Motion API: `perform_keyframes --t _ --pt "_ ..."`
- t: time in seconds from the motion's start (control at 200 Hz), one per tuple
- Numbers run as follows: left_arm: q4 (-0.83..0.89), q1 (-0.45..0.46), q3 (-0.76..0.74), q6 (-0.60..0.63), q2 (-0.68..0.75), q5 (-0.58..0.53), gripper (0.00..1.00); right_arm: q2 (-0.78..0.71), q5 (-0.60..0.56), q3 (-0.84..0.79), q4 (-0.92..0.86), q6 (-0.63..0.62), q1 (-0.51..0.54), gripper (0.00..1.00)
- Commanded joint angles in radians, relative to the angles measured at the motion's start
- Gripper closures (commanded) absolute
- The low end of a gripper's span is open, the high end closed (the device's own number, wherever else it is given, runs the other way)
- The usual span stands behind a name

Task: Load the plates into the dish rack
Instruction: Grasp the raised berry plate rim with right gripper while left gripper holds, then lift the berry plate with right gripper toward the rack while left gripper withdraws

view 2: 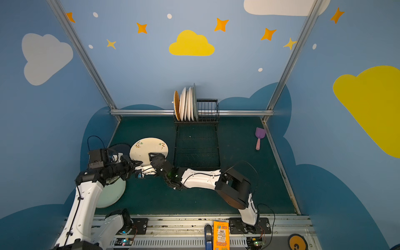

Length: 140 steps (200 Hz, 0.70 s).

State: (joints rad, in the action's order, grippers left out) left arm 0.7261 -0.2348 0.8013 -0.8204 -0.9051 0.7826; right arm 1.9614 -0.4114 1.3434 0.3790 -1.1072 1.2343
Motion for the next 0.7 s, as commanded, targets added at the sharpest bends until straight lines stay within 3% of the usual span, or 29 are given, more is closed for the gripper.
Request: perform_keyframes --t 0.0,0.315,0.451,0.591,0.696 --pt "-0.06 0.011 0.034 0.005 0.025 0.096 0.96 0.026 -0.043 0.034 0.046 -0.008 0.004 0.61" --pt "-0.079 0.01 0.013 -0.001 0.017 0.098 0.96 0.035 -0.057 0.052 0.046 -0.014 0.009 1.0" --pt "-0.091 0.011 0.004 0.0 0.007 0.099 0.95 0.036 -0.075 0.069 0.034 -0.007 0.008 1.0" --pt "-0.09 0.004 0.006 0.002 0.015 0.086 0.69 0.037 -0.102 0.113 -0.026 0.046 -0.003 1.0" --pt "-0.1 -0.014 0.008 -0.02 0.051 0.087 0.41 0.038 -0.121 0.158 -0.105 0.11 -0.016 1.0"
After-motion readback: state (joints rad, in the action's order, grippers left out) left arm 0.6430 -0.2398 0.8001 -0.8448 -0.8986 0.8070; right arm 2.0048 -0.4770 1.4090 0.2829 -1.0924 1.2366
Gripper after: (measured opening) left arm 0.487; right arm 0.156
